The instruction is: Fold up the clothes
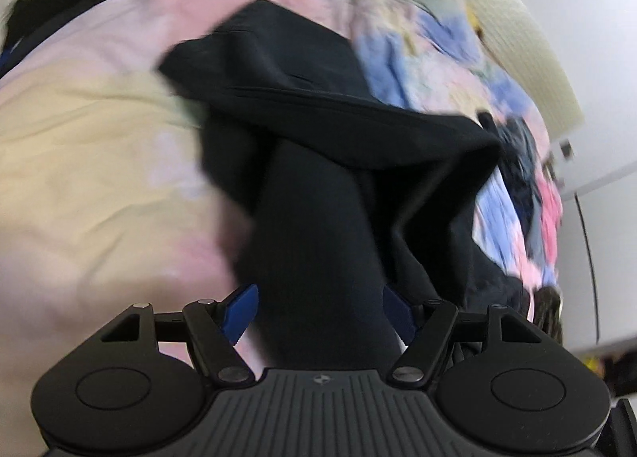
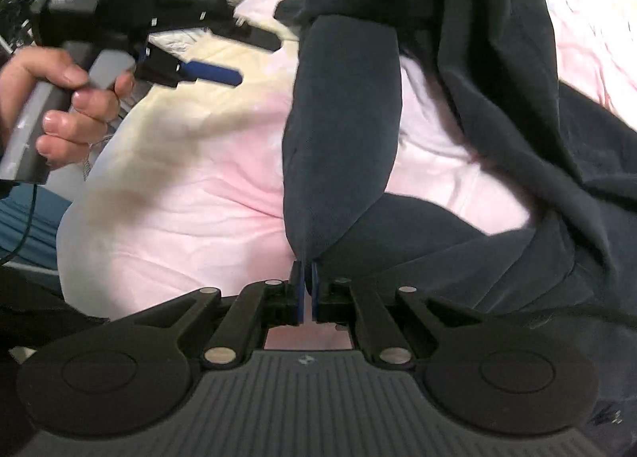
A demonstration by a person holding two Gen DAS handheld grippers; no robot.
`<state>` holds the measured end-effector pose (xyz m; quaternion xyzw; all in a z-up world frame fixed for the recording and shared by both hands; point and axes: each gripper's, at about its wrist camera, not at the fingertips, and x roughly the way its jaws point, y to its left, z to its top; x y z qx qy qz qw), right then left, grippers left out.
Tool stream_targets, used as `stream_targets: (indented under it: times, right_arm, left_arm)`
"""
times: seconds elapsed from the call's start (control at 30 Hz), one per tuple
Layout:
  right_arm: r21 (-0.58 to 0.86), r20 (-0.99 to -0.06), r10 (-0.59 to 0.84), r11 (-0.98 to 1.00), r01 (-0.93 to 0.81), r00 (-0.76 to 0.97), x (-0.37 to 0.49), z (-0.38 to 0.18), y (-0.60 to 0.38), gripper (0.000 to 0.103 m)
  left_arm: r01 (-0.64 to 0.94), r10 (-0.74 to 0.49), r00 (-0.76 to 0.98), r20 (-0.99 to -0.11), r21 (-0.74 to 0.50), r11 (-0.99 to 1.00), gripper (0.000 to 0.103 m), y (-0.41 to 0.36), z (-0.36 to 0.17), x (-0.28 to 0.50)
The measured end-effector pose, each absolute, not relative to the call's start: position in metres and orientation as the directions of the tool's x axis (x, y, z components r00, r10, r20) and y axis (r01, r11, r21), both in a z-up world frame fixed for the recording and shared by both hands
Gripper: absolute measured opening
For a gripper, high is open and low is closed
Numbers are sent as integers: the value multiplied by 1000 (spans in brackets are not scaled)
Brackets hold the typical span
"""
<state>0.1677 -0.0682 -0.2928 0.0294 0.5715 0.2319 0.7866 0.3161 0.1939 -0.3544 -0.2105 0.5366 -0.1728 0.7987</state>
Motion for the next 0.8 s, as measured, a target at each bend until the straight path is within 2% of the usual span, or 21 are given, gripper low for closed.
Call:
stream_targets:
  times: [0.23, 0.4, 0.47, 0.53, 0.57, 0.63, 0.8]
  right_arm:
    - [266, -892, 374, 887, -377, 252, 154, -310, -54, 3]
    - [306, -872, 400, 896, -323, 283, 160, -306, -68, 3]
    - [311, -870, 402, 896, -316, 285, 163, -305, -68, 3]
    - [307, -871, 400, 896, -321, 285, 167, -304, -67, 3]
    - [300, -873, 397, 895, -330, 282, 169, -305, -66, 3]
    - [284, -879, 390, 890, -356, 274, 172, -305, -62, 3]
    - [242, -896, 365, 880, -410, 254, 175, -304, -53, 3]
  left_arm:
    - [209, -381, 297, -876, -330, 920, 68, 104, -363, 335]
    - [200, -256, 236, -937, -211, 957, 65, 72, -387, 347]
    - [182, -215, 213, -953, -177, 967, 54, 69, -395, 348]
    - [153, -176, 183, -967, -149, 977, 24, 70, -402, 348]
    - [136, -170, 172, -970, -147, 980, 19, 73, -404, 347]
    - [110, -175, 189, -966, -157, 982, 11, 81, -398, 341]
    - [35, -216, 292, -932, -216, 976, 9, 116, -356, 317]
